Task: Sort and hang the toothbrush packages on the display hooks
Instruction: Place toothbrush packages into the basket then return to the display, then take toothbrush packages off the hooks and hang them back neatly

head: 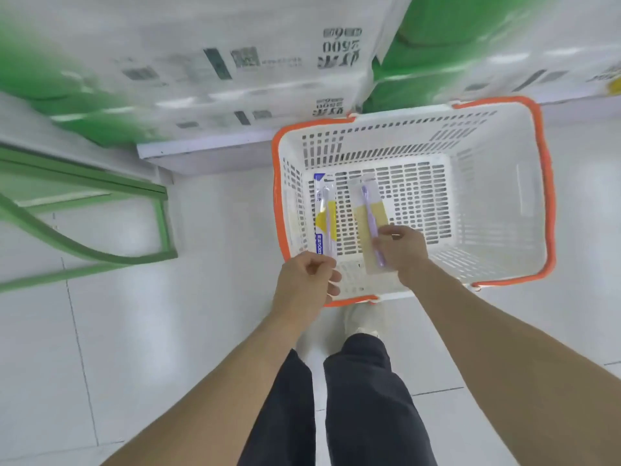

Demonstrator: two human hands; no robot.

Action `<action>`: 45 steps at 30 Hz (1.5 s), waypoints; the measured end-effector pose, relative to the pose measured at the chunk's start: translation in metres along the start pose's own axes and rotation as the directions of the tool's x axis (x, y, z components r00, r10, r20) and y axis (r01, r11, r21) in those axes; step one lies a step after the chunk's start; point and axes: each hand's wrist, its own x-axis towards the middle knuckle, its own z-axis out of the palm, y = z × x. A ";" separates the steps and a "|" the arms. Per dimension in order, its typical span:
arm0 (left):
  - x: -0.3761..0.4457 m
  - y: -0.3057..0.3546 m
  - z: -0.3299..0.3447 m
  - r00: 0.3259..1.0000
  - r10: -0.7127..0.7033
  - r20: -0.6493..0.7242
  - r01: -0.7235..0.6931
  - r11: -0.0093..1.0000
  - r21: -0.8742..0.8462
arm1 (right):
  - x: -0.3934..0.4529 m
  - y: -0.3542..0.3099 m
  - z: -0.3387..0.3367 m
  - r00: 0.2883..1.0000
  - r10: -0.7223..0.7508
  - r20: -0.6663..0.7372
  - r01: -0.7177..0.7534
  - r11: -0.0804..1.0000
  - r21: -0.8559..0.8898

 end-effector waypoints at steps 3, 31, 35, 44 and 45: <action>0.028 -0.027 0.018 1.000 -0.006 -0.020 0.005 0.999 -0.046 | 0.058 0.018 0.020 0.999 -0.035 -0.004 0.035 0.999 -0.029; -0.335 0.002 -0.066 0.998 0.000 -0.064 0.032 0.865 0.500 | -0.357 -0.020 -0.134 0.853 -0.145 0.502 0.491 0.547 -0.678; -0.416 -0.019 -0.111 0.993 -0.002 -0.117 0.056 0.883 0.466 | -0.445 -0.016 -0.144 0.829 -0.167 0.533 0.542 0.473 -0.695; -0.524 -0.115 -0.207 0.988 0.095 -0.124 -0.038 0.916 0.400 | -0.593 0.037 -0.076 0.755 -0.235 0.612 0.654 0.336 -0.677; -0.533 -0.125 -0.220 0.986 0.118 -0.118 -0.063 0.917 0.393 | -0.608 0.043 -0.063 0.739 -0.241 0.629 0.673 0.308 -0.673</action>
